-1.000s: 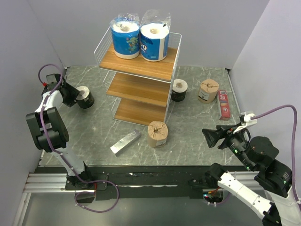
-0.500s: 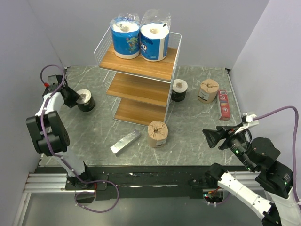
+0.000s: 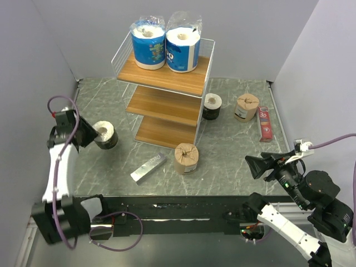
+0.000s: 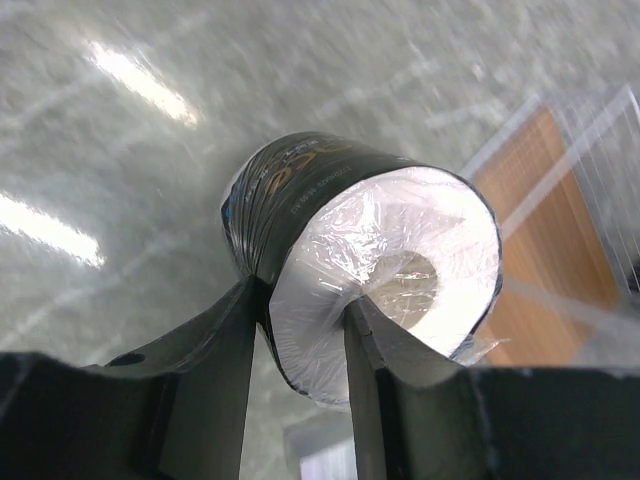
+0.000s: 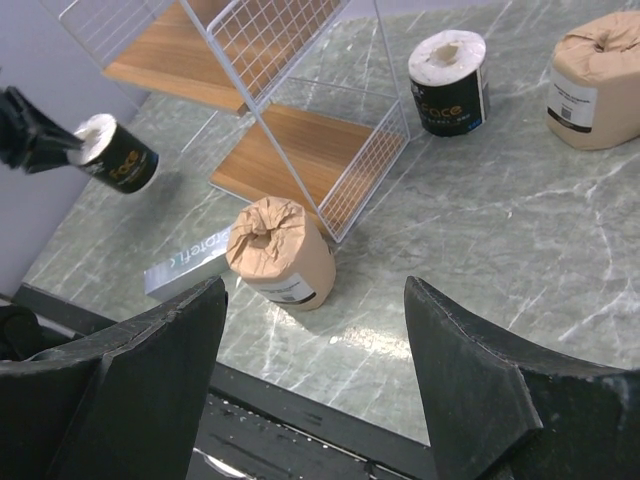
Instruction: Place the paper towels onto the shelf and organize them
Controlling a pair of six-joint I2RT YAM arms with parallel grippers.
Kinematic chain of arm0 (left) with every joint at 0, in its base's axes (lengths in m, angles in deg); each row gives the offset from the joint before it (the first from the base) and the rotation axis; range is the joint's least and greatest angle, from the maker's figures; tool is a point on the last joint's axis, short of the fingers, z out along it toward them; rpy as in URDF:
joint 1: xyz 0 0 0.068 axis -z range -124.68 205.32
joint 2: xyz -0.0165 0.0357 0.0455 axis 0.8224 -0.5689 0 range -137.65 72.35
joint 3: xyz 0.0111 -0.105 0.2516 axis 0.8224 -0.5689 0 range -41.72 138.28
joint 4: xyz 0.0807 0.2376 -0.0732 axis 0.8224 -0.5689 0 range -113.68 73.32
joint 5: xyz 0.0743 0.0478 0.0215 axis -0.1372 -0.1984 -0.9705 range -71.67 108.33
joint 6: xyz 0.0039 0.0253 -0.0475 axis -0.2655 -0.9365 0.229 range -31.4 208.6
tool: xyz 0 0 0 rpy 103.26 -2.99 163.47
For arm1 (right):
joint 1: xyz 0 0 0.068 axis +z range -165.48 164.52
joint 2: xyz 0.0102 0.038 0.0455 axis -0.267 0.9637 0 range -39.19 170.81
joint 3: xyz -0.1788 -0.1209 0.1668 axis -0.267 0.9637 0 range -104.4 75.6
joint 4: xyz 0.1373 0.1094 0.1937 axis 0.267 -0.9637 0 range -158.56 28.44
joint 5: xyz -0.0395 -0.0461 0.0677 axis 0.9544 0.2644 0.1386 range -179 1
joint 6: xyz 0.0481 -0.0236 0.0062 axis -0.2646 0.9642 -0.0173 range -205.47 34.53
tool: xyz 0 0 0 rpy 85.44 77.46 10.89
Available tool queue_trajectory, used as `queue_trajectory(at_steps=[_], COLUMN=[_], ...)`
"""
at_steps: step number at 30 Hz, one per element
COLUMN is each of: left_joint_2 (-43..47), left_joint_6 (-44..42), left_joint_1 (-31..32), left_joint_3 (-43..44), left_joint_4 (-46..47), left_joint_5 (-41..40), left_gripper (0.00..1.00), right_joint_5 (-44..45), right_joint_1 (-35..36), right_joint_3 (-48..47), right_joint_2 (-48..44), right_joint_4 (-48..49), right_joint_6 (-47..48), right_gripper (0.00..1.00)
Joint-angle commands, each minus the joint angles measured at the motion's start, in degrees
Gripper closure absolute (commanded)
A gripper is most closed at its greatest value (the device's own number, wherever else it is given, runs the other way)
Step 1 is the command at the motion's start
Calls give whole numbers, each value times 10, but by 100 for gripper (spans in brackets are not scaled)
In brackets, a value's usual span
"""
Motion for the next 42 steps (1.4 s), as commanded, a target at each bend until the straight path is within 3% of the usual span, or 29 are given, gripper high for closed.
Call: queue_trajectory(at_steps=[1, 7, 15, 23, 38, 42], left_joint_2=[108, 224, 279, 258, 203, 180], left_joint_6=[-8, -5, 34, 85, 137, 153], left_joint_1=[18, 40, 54, 65, 98, 133], left_joint_3=[-36, -54, 27, 86, 183, 190], left_joint_4=[-20, -77, -119, -89, -33, -12], left_joint_5=[47, 96, 167, 214, 190, 164], left_gripper=[62, 64, 67, 70, 71, 72], right_joint_5=[12, 2, 5, 4, -4, -3], right_joint_1=[3, 3, 3, 3, 3, 3], right_joint_3=[-15, -24, -31, -53, -61, -49], right_joint_2=[9, 11, 20, 20, 26, 18], right_joint_4=[-8, -18, -28, -31, -31, -23], right_joint_6=[6, 1, 5, -5, -13, -19], right_gripper=[21, 22, 21, 22, 22, 22])
